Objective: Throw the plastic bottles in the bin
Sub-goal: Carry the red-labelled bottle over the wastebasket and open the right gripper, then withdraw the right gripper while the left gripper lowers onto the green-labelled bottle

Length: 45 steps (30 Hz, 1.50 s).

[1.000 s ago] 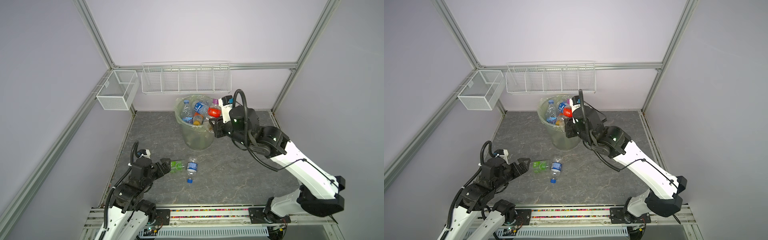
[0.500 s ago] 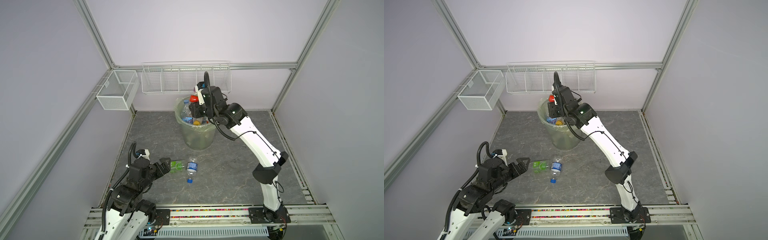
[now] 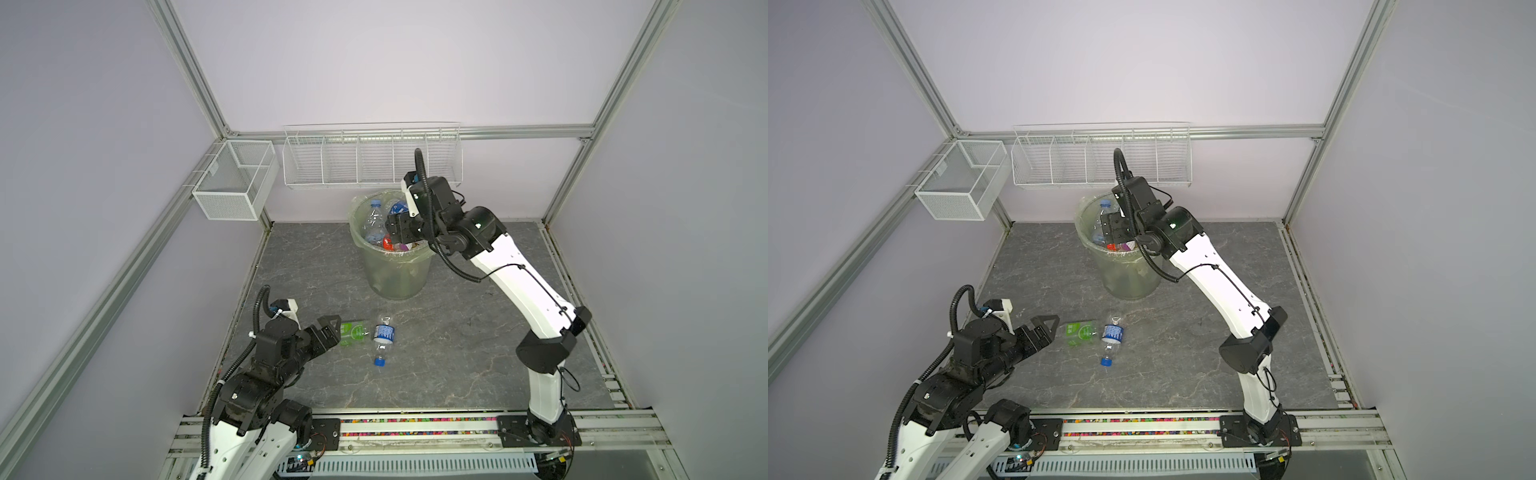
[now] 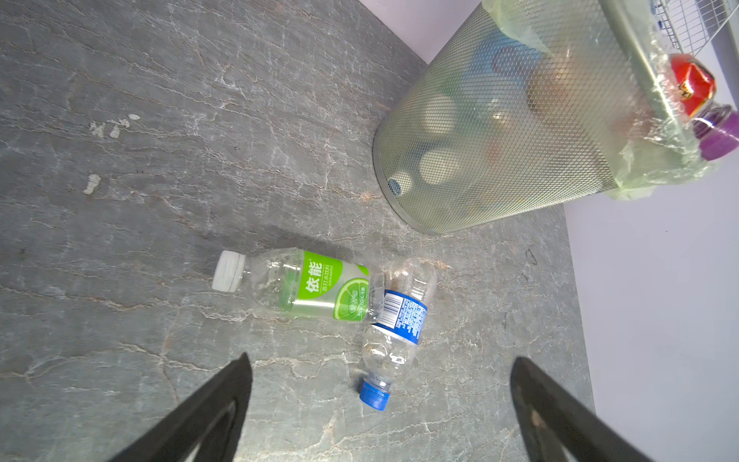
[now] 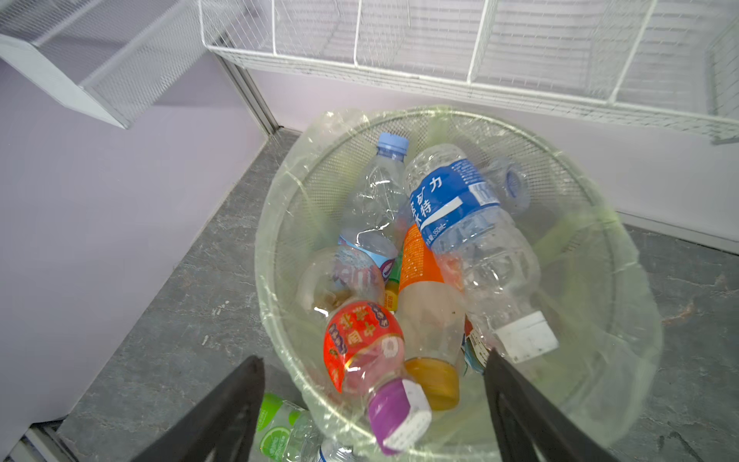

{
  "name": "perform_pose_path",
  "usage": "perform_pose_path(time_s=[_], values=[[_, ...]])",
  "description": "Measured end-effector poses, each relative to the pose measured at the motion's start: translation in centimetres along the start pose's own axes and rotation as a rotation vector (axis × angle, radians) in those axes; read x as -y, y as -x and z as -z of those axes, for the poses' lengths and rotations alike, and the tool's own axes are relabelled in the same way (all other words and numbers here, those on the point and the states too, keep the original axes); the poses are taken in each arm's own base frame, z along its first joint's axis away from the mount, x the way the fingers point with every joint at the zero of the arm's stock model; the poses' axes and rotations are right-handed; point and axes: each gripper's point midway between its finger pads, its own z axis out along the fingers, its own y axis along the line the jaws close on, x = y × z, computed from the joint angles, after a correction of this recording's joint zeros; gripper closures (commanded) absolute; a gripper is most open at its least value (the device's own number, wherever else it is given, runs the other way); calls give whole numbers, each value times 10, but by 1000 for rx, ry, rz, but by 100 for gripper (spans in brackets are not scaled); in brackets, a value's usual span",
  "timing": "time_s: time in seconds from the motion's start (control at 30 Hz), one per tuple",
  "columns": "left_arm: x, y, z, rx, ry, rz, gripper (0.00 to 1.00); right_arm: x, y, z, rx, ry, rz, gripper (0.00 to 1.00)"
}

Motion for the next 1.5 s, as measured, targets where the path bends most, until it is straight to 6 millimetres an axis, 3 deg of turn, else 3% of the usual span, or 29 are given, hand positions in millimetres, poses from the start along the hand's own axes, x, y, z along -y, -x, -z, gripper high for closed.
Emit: perform_pose_path(time_s=[0.13, 0.23, 0.47, 0.7, 0.93, 1.3, 1.5], values=[[3, -1, -1, -7, -15, 8, 0, -3, 14, 35, 70, 32, -11, 12], [4, -3, -3, -18, -20, 14, 0, -1, 12, 48, 86, 39, -12, 12], [5, -9, -12, -49, -31, 26, 2, 9, -14, 50, 53, 29, -4, 12], [-4, -26, -28, -117, -6, 37, 2, 17, -32, 59, 52, 32, -11, 12], [3, -51, -43, -202, -13, -11, 2, 23, -43, 70, 70, 48, -40, 12], [-6, -68, -71, -257, 42, -1, 5, 41, -102, 69, -5, 37, -89, 12], [-24, -78, -84, -287, 152, 77, 5, 51, -145, 58, -80, 16, -140, 12]])
